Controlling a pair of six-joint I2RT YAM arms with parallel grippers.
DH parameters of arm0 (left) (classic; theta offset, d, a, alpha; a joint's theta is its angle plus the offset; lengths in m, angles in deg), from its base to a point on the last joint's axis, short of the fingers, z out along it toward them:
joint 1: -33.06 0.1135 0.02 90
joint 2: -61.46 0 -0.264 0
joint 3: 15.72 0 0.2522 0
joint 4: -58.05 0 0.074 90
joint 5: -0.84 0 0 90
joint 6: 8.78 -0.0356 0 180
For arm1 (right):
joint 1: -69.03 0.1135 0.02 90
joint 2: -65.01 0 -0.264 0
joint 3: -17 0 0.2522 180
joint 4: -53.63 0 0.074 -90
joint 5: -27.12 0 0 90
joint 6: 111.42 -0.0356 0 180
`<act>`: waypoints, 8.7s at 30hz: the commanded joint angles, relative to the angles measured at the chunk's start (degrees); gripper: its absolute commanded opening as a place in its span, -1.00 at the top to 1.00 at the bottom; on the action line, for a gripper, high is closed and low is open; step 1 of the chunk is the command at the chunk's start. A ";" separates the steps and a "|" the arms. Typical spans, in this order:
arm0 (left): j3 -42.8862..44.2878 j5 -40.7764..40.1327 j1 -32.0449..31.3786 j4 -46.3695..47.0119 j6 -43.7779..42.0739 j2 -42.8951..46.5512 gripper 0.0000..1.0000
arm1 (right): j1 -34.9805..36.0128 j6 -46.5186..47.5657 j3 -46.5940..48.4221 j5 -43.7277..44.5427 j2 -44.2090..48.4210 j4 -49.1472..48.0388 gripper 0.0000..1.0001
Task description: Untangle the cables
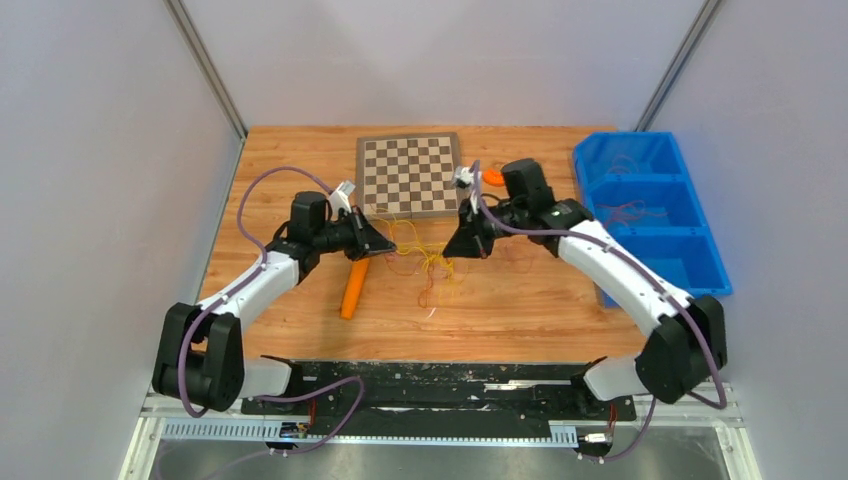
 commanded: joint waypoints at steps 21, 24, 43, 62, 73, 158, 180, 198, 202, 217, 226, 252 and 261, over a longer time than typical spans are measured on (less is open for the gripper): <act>-5.12 -10.86 4.56 -13.94 -15.45 -3.72 0.67 | -46.02 -20.37 61.31 -0.43 4.42 -13.31 1.00; -5.02 -10.63 4.56 -13.81 -15.17 -3.70 0.51 | -48.99 -23.47 61.87 -1.13 4.07 -17.07 1.00; 2.66 10.82 4.04 -5.62 7.39 -1.98 1.00 | -1.48 17.27 9.43 4.57 9.69 9.51 -0.83; -0.46 14.66 4.13 0.58 13.55 0.03 1.00 | 12.20 31.14 2.95 23.53 -8.40 2.05 -0.19; 4.49 13.64 10.45 -12.32 -8.50 2.57 0.05 | 11.03 26.53 8.36 14.16 5.08 6.08 1.00; -4.75 0.84 -6.78 -9.48 -45.86 12.63 -1.00 | -75.42 37.45 65.40 -10.67 -7.74 46.35 1.00; -3.27 0.05 -6.78 -10.18 -45.60 11.84 -1.00 | -76.90 43.78 45.13 -6.83 0.43 43.19 1.00; -3.44 -0.75 -6.77 -10.20 -46.51 10.28 -1.00 | -85.23 48.54 57.96 -6.22 -9.63 44.02 1.00; -3.52 -0.76 -6.73 -10.16 -46.55 9.96 -1.00 | -83.05 56.91 43.63 -1.38 -7.02 45.45 1.00; -3.31 0.42 -6.78 -11.21 -46.53 9.26 -1.00 | -78.98 59.87 27.08 12.21 -20.13 44.41 1.00; -2.34 -0.27 -6.65 -14.81 -47.53 10.57 -1.00 | -76.52 56.26 32.75 17.34 -20.48 47.31 -0.35; 3.19 -2.79 -4.42 -15.65 -38.55 -9.46 -0.41 | -3.91 13.57 13.65 8.92 -19.93 14.12 -0.84; 4.75 -0.91 -2.39 -16.41 -37.58 -12.36 0.12 | -0.60 13.80 12.41 14.42 -29.62 7.86 0.37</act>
